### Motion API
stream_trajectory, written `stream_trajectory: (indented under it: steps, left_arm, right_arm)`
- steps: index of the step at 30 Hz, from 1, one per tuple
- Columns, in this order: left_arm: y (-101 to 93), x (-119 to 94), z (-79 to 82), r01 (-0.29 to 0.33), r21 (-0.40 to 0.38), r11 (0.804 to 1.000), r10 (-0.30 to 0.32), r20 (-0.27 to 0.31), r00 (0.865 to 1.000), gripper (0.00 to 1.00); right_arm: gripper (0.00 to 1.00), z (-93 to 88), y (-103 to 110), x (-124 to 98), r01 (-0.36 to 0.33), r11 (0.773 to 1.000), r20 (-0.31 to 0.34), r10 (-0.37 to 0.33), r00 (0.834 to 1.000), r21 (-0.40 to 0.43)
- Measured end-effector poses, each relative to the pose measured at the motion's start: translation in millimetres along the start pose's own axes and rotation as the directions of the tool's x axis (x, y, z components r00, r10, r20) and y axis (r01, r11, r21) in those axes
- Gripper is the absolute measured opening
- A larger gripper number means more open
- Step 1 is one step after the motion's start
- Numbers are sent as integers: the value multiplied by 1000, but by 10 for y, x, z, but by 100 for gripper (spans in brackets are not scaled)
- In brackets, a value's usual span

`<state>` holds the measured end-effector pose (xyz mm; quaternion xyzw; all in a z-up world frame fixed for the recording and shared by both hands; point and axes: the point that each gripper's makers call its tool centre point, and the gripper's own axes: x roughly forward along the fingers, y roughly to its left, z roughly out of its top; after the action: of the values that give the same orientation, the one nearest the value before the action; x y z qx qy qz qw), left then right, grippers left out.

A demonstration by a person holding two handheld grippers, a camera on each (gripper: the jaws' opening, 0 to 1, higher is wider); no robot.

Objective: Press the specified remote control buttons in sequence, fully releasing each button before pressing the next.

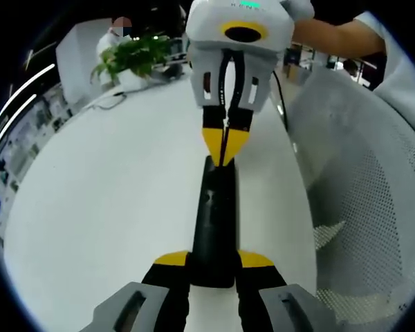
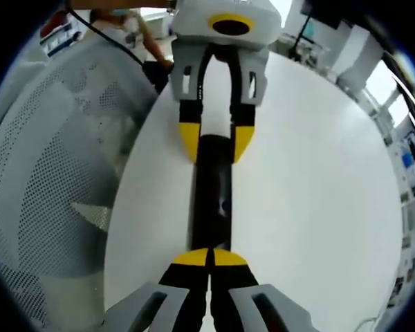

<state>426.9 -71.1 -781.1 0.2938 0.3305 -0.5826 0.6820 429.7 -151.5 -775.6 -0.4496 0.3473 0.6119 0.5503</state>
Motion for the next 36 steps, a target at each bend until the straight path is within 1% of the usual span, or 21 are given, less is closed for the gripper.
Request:
stream_trajectory:
  steps: [9, 15, 23, 26, 29, 36]
  left_arm:
    - [-3, 5, 4, -2, 1, 1000, 2, -12, 1000, 24]
    - [-1, 8, 5, -5, 5, 1000, 5, -20, 1000, 24]
    - [2, 8, -3, -4, 8, 1000, 4, -29, 1000, 24]
    - [1, 7, -1, -6, 14, 1000, 6, -31, 1000, 24]
    - [3, 5, -2, -6, 14, 1000, 6, -32, 999, 24]
    - [7, 1, -3, -8, 13, 1000, 9, -35, 999, 24]
  right_arm:
    - [0, -16, -9, -4, 22, 1000, 8, -22, 1000, 6]
    - [0, -18, -1, -11, 29, 1000, 18, -29, 999, -7]
    - [0, -4, 7, -19, 36, 999, 2, -36, 999, -29]
    - [0, 4, 9, -55, 43, 999, 10, -43, 999, -23]
    - [0, 50, 7, -116, 51, 999, 30, -51, 998, -18]
    - [0, 99, -11, -170, 64, 997, 29, -63, 998, -33]
